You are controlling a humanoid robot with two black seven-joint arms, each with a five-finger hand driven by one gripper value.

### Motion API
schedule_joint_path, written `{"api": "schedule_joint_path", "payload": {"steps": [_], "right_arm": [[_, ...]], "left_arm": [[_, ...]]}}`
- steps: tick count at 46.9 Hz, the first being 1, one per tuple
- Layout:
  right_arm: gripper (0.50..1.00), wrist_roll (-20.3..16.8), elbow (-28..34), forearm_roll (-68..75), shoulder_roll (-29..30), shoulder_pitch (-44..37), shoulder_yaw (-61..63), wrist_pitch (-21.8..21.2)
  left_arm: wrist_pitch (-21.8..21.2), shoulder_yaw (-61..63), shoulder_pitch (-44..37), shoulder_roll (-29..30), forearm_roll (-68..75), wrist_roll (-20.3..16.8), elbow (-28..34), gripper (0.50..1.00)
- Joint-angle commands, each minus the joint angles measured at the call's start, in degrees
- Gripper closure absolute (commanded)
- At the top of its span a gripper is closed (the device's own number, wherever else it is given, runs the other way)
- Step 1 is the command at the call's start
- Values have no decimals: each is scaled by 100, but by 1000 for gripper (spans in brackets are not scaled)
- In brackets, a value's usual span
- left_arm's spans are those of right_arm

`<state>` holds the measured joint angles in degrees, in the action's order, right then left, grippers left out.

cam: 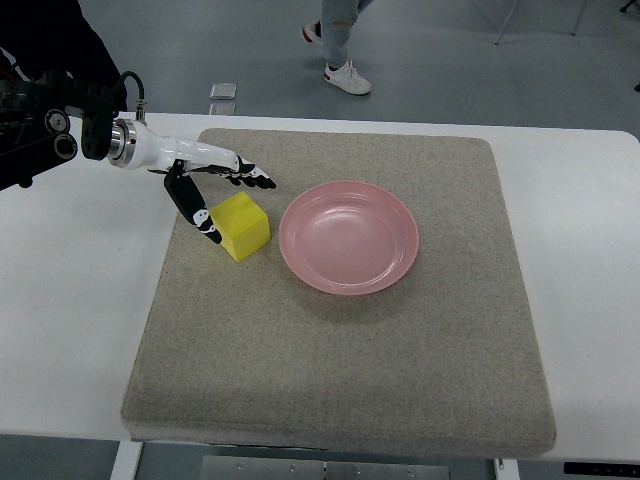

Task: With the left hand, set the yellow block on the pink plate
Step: 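Close the left hand fingers around the yellow cube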

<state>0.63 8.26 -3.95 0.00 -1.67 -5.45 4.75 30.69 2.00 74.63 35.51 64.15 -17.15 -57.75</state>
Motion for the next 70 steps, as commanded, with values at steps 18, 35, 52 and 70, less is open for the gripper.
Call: {"api": "schedule_joint_path", "payload": {"steps": [18,35,52,70], "right_arm": [[576,-1,0,0,0,0,0,0],[576,-1,0,0,0,0,0,0],[576,-1,0,0,0,0,0,0],[576,7,0,0,0,0,0,0]], "left_arm": [[-98,-68,-19,-132,669,-86,-8,525],[-362,-77,-72,-386,1126,-157,-26,523],[-520,-68,-63,-386,1319,-166,-17,527],[-547,-68,-72,-386,1759,-166,-43,595]]}}
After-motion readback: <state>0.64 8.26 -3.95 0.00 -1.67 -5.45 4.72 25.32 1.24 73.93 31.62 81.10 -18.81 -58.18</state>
